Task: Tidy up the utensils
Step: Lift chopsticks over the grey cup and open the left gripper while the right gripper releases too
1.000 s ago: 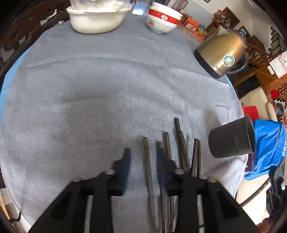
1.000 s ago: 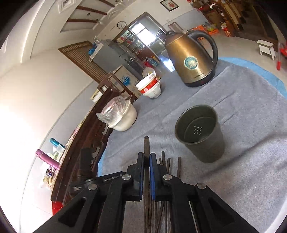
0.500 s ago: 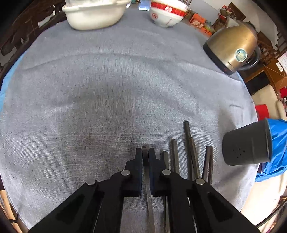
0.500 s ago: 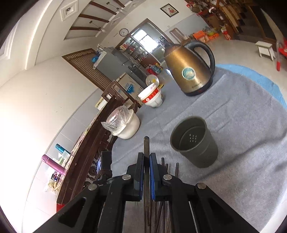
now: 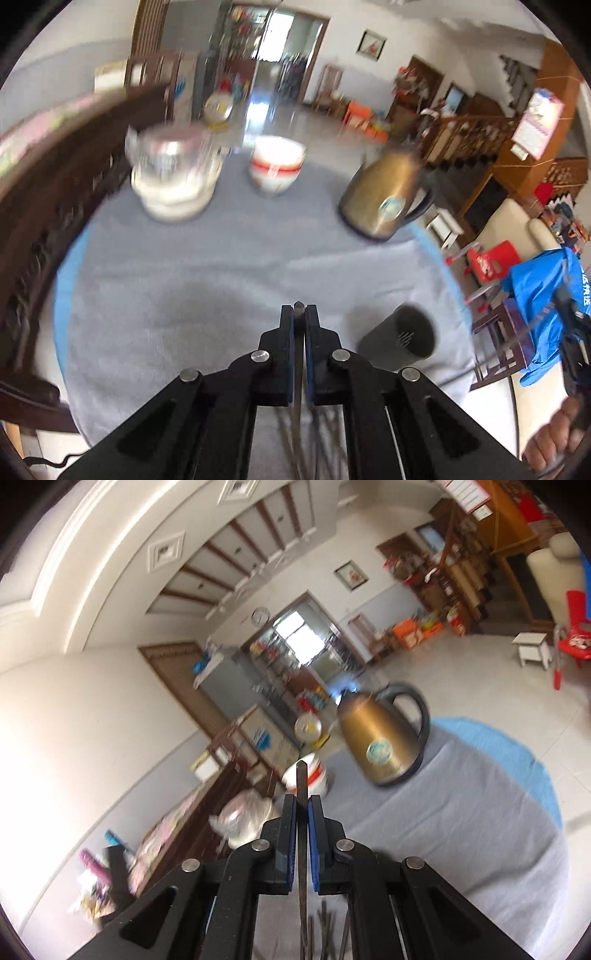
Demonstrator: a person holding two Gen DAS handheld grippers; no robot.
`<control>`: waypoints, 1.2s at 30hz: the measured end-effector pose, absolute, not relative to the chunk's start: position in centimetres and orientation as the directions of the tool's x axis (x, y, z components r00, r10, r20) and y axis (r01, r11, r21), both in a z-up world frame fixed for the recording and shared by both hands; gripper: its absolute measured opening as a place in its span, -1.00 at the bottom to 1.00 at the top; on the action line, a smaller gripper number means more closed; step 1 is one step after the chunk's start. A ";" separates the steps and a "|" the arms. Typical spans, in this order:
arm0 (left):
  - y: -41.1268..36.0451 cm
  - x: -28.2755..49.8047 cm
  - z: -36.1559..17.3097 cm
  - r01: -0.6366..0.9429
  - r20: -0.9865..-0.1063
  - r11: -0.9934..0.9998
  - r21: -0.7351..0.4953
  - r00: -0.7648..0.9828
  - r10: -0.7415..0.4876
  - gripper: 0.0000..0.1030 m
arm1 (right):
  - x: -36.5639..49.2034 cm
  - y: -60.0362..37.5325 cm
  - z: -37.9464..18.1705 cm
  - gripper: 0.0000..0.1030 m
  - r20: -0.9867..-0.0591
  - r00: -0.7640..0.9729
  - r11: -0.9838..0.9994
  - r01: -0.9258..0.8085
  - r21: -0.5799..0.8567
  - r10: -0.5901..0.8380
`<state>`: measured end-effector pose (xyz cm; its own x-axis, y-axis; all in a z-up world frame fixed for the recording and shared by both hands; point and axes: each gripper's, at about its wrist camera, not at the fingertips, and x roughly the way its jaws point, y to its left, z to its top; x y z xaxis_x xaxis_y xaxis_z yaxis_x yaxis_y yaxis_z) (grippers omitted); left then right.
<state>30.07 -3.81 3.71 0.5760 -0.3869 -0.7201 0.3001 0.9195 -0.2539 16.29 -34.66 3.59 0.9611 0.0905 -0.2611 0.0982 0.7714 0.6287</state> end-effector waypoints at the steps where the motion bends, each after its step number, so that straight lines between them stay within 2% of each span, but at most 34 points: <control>1: -4.2 29.8 4.8 0.314 -0.703 0.914 -0.257 0.588 -0.400 -0.90 | 16.1 -35.1 4.0 -0.87 -0.249 0.966 0.770 0.109 0.629 0.067; 3: -4.9 29.1 7.8 0.347 -0.652 0.903 -0.255 0.627 -0.425 -0.90 | 15.9 -36.1 4.9 -0.87 -0.226 0.974 0.769 0.140 0.623 0.005; 10: -8.3 28.8 12.8 0.400 -0.513 0.881 -0.254 0.716 -0.473 -0.90 | 16.0 -37.2 6.2 -0.87 -0.192 0.967 0.807 0.247 0.537 -0.167; 16: -11.2 29.4 12.9 0.426 -0.427 0.850 -0.310 0.736 -0.525 -0.90 | 16.5 -35.1 4.8 -0.87 -0.227 0.953 0.856 0.285 0.432 -0.202; 20: -12.7 29.4 11.6 0.411 -0.384 0.854 -0.319 0.767 -0.514 -0.89 | 16.9 -34.1 3.6 -0.87 -0.249 0.950 0.869 0.279 0.408 -0.188; 25: -14.6 29.1 8.5 0.397 -0.394 0.874 -0.279 0.783 -0.481 -0.89 | 17.2 -34.2 1.9 -0.87 -0.284 0.947 0.866 0.263 0.426 -0.148; 29: -15.1 29.4 5.5 0.386 -0.470 0.890 -0.244 0.756 -0.456 -0.89 | 17.1 -34.2 1.1 -0.81 -0.303 0.948 0.854 0.234 0.464 -0.095; 30: -14.9 29.3 5.1 0.386 -0.483 0.891 -0.237 0.750 -0.453 -0.87 | 17.0 -34.3 1.0 -0.80 -0.307 0.948 0.850 0.228 0.475 -0.083; 31: -14.7 29.0 4.8 0.386 -0.488 0.894 -0.230 0.749 -0.449 -0.77 | 16.8 -34.5 0.6 -0.80 -0.310 0.948 0.840 0.219 0.496 -0.065; 32: -14.4 28.7 4.6 0.387 -0.490 0.895 -0.221 0.749 -0.445 -0.64 | 16.6 -34.6 0.1 -0.65 -0.307 0.950 0.832 0.210 0.514 -0.050; 33: -13.8 28.1 4.4 0.386 -0.492 0.898 -0.213 0.752 -0.440 -0.24 | 16.3 -34.9 -0.3 -0.29 -0.301 0.953 0.815 0.196 0.546 -0.028; 34: -13.2 27.7 4.2 0.378 -0.486 0.902 -0.210 0.760 -0.432 0.06 | 16.0 -35.2 -0.6 0.00 -0.293 0.956 0.799 0.188 0.571 -0.016; 35: -12.6 27.3 4.1 0.373 -0.479 0.905 -0.206 0.768 -0.425 0.09 | 15.5 -35.3 -1.0 0.52 -0.274 0.962 0.782 0.175 0.598 -0.005; 36: -11.8 26.5 3.9 0.369 -0.470 0.910 -0.189 0.780 -0.414 0.09 | 14.4 -35.6 -1.3 0.53 -0.226 0.974 0.761 0.155 0.630 -0.011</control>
<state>26.53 -11.82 3.91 0.7796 -0.4141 -0.4698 0.3693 0.9099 -0.1890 14.41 -35.60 -1.34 0.9741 -0.0110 -0.2257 0.1546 0.7611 0.6300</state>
